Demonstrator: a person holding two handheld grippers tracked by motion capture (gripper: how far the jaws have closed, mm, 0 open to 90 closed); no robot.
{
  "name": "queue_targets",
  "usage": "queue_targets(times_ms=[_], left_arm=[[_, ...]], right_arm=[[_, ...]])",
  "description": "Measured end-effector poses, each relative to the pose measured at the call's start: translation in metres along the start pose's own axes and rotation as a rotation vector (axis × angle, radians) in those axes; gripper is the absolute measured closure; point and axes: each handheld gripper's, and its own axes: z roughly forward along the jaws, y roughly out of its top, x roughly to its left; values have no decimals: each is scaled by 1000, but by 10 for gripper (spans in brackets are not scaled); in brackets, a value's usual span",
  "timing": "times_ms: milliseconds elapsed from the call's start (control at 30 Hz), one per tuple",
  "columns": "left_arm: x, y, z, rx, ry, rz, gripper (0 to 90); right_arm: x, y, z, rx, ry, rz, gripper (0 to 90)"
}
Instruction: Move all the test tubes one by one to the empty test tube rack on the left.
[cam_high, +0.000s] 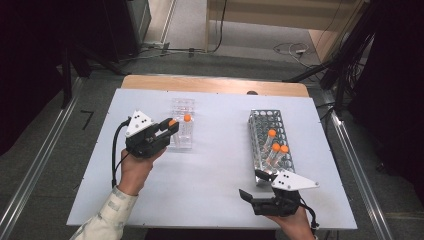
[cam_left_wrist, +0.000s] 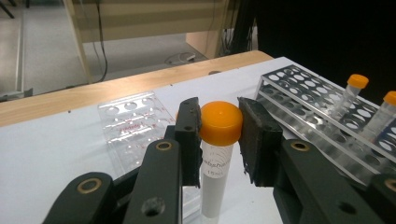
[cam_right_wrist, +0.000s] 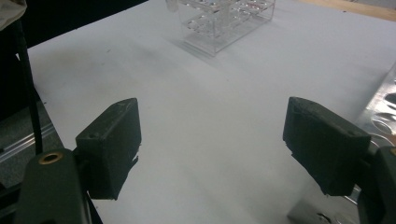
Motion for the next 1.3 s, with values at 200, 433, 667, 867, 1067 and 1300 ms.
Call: queue_targets(times_ms=[200, 433, 667, 867, 1067, 1300], left_arm=[[7, 6, 7, 3, 23, -7, 706], [14, 12, 17, 10, 41, -14, 706], [20, 19, 28, 9, 58, -21, 706], [24, 24, 38, 4, 79, -22, 707], [24, 26, 47, 1, 93, -10, 706], [26, 23, 57, 8, 107, -5, 706]], right_arm=[[-7, -7, -12, -5, -20, 23, 178], [-14, -15, -21, -4, -42, 46, 178], [-18, -19, -27, -14, -57, 57, 179], [-20, -20, -31, -18, -67, 67, 180], [-22, -22, -33, -21, -71, 71, 180], [-22, -22, -34, -23, -69, 73, 181]])
